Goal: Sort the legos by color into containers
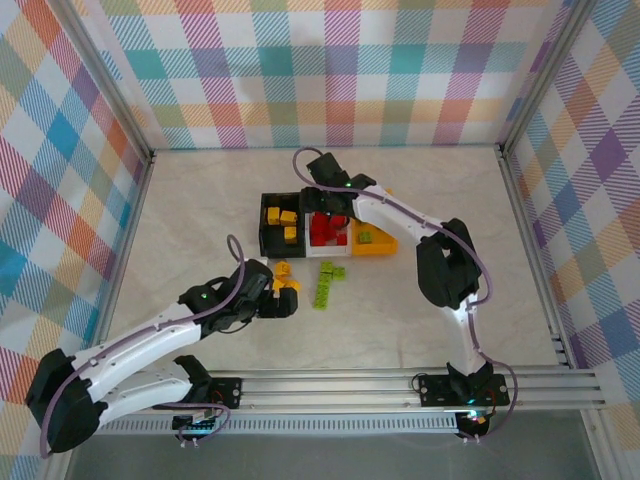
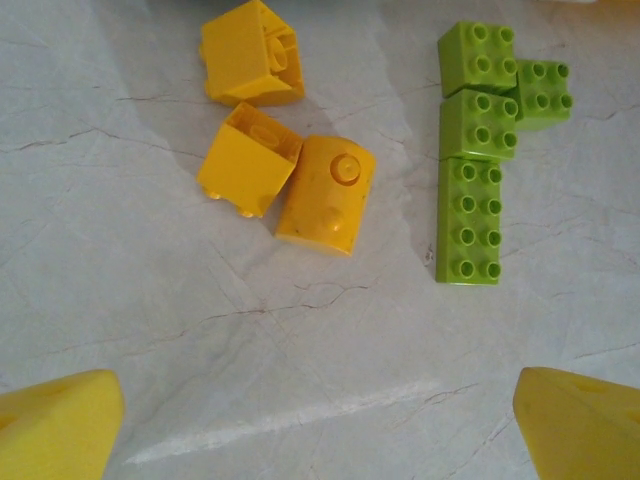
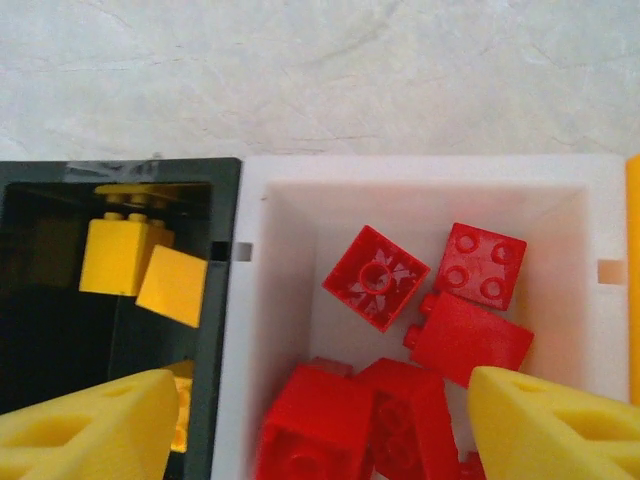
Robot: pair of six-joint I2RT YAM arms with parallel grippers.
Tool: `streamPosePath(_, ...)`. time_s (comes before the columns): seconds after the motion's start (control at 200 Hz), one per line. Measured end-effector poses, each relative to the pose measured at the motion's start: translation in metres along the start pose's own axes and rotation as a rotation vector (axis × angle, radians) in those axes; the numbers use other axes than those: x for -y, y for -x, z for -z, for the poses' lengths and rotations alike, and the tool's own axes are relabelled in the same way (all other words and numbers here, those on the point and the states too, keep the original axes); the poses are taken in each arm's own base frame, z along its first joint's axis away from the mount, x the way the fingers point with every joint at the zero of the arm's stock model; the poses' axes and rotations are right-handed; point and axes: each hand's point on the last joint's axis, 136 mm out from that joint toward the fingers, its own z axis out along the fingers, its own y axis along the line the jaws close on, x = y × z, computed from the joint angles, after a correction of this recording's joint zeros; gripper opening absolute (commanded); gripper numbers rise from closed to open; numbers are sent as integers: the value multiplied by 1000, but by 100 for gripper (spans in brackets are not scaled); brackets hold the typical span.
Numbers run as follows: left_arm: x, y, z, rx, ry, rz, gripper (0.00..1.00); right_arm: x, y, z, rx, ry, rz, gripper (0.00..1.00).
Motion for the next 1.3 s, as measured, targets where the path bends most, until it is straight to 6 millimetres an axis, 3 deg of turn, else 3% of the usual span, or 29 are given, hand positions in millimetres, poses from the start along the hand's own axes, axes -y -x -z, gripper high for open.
streamPosePath(0.115,20,7,-3,-11,-11,-59,98,5,-3,26,27,20,-8,80)
streamPosePath(0.28,62,15,-16,-23,-22,-184,90,30,-26,88,85,52,-46,82)
streamPosePath(0.385,90,15,-37,-44,-4,-277,81,48,-41,120,131,69,-75,83)
streamPosePath(0.485,105,12,-63,-73,44,-355,71,66,-61,137,149,67,-94,84)
streamPosePath(0.625,101,5,-99,-117,140,-426,65,87,-84,151,165,57,-121,85)
streamPosePath(0.755,90,-3,-115,-146,206,-453,61,97,-92,165,196,65,-142,85)
streamPosePath(0.895,82,-9,-123,-171,240,-458,52,100,-91,175,227,75,-156,86)
streamPosePath(1.3,85,-14,-120,-161,202,-418,28,109,-94,173,240,42,-173,86)
